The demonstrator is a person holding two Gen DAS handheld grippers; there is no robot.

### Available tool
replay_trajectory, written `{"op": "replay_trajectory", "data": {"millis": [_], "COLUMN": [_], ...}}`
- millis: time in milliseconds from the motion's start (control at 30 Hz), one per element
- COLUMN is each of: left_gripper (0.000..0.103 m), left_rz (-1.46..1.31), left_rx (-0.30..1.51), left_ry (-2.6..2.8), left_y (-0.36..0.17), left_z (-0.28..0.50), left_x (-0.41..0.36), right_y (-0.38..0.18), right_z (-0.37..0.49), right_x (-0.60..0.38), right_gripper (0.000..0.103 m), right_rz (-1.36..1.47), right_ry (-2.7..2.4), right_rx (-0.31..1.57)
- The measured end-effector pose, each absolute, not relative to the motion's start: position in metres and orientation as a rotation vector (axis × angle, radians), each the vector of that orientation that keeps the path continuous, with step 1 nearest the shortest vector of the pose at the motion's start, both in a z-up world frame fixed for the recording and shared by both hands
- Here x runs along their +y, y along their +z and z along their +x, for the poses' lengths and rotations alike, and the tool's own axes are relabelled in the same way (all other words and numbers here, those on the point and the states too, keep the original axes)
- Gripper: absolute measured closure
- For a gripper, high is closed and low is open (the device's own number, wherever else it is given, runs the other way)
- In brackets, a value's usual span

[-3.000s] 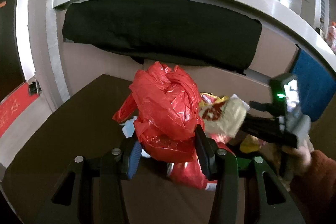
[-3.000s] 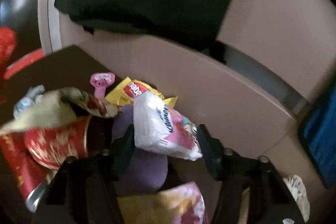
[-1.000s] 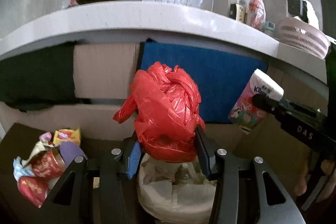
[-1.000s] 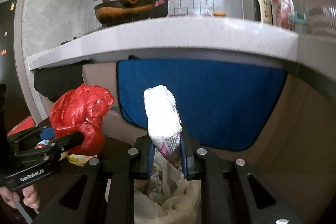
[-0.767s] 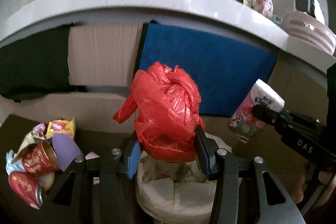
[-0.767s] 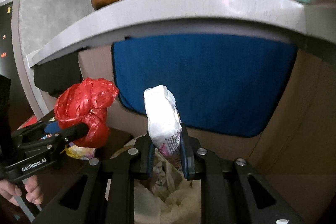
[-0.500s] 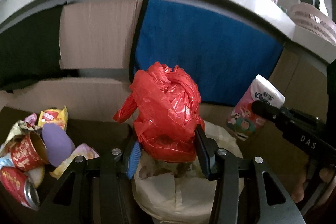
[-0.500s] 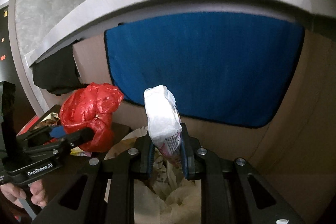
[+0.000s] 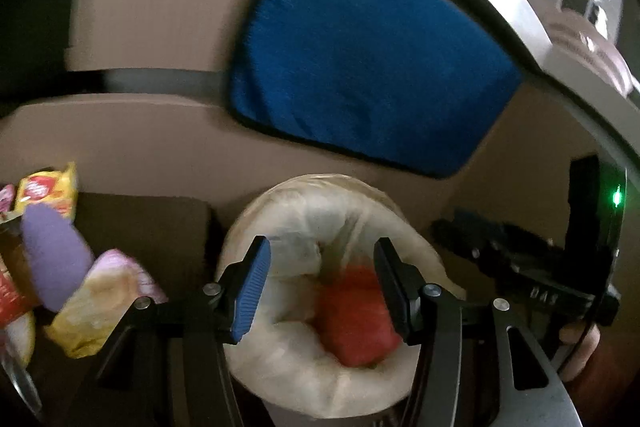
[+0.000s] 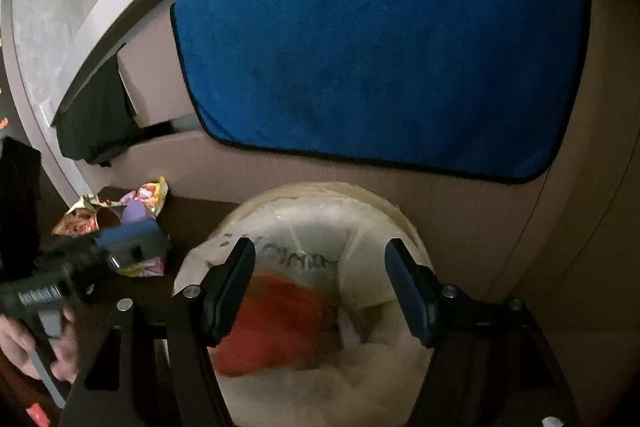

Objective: Collect trash
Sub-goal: 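Carry both items over the bin and open both grippers to drop them, then grasp the white tissue with blue wrapper with the left gripper while the right gripper reaches toward the red can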

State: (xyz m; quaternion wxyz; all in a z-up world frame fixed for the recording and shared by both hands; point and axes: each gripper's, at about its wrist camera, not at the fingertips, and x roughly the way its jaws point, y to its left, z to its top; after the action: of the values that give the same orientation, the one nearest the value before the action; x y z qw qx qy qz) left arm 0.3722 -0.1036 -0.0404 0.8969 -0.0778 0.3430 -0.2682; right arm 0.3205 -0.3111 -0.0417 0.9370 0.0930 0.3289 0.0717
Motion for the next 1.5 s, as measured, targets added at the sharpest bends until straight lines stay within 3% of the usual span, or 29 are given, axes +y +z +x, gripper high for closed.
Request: {"op": "replay_trajectory", "data": {"millis": [500, 833, 1000, 1267, 1500], "left_gripper": [0.048, 0.048, 0.048, 0.050, 0.050], "left_rz": [-0.090, -0.201, -0.334, -0.451, -0.642], "left_rx": [0.444, 0.561, 0.647, 0.657, 0.743], "left_ry": [-0.078, 0.065, -0.029, -0.167, 0.016], "left_y": [-0.004, -0.029, -0.068, -0.085, -0.114], "left_z": [0.301, 0.268, 0.267, 0.299, 0.329], "left_x": [0.049, 0.175, 0.201, 0.223, 0.271], "right_y": [-0.028, -0.028, -0.038, -0.051, -0.072], "right_z": [0.303, 0.314, 0.320, 0.327, 0.338], "right_x": [-0.273, -0.186, -0.138, -0.095, -0.079], "right_gripper": [0.038, 0.038, 0.038, 0.038, 0.038], "right_rz": [0.125, 0.110, 0.047, -0.040, -0.009], "right_ry": [0.107, 0.283, 0.347, 0.397, 0.425], "right_rx": [0.597, 0.608, 0.649, 0.689, 0.752]}}
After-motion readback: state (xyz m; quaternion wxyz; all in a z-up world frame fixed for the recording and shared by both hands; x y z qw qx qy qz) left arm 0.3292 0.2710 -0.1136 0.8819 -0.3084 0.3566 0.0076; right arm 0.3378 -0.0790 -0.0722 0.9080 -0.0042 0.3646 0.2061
